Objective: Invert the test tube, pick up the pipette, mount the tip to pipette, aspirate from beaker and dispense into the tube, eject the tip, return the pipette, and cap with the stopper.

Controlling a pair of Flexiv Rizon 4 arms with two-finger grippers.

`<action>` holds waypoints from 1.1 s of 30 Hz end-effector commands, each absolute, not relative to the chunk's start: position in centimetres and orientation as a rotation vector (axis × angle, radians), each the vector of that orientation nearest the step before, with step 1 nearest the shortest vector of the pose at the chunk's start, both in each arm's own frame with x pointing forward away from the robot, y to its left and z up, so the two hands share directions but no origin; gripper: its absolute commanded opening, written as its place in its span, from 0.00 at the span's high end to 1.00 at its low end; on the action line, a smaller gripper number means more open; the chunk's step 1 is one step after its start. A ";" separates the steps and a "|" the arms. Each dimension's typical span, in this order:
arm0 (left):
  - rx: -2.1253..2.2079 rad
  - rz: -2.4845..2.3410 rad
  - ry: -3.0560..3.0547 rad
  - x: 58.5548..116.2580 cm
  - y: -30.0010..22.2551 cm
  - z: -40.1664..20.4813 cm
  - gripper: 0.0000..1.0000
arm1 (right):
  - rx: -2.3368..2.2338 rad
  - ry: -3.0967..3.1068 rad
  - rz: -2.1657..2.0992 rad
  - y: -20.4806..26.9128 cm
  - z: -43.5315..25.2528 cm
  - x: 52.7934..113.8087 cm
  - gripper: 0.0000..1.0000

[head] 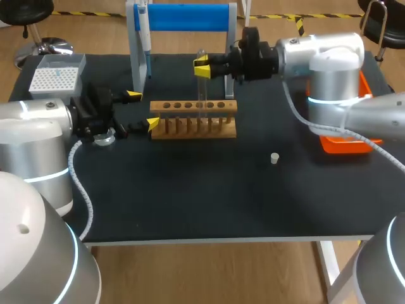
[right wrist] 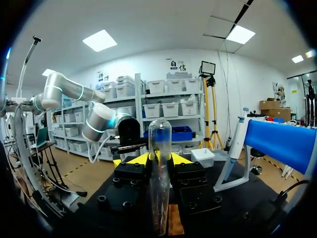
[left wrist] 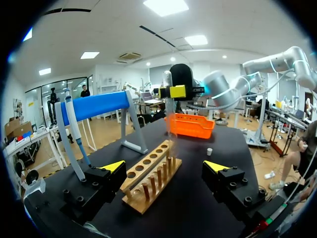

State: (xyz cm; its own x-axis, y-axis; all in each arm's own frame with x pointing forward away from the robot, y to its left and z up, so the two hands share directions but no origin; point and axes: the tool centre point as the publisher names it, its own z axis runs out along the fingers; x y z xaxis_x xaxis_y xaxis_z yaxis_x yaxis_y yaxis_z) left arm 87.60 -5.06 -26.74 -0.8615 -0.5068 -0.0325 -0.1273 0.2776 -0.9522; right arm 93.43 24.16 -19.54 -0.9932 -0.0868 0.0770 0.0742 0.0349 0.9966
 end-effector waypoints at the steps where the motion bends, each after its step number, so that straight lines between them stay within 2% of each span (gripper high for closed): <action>1: -0.580 -1.606 2.218 87.5 -5.2 -26.8 0.00 | 0.000 -2.187 -2.103 23.8 -19.1 92.9 1.00; 19: -0.580 -1.606 2.218 87.5 -5.2 -26.8 0.00 | -0.054 -2.164 -2.090 23.6 -18.8 93.0 1.00; 26: -0.580 -1.606 2.218 87.5 -5.2 -26.8 0.00 | -0.551 -1.912 -1.671 23.0 -18.1 93.6 1.00; 33: -0.580 -1.606 2.218 87.5 -5.2 -26.8 0.00 | -0.835 -1.677 -1.344 22.8 -18.6 93.1 1.00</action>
State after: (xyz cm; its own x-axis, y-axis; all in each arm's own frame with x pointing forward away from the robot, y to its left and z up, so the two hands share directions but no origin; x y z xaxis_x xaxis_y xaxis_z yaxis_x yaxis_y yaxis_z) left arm 87.60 -5.05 -26.73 -0.8616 -0.5066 -0.0324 -0.1275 0.2778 -0.9521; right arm 92.93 22.99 -18.69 -0.8642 -0.0536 0.5003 0.4927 0.1114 0.8630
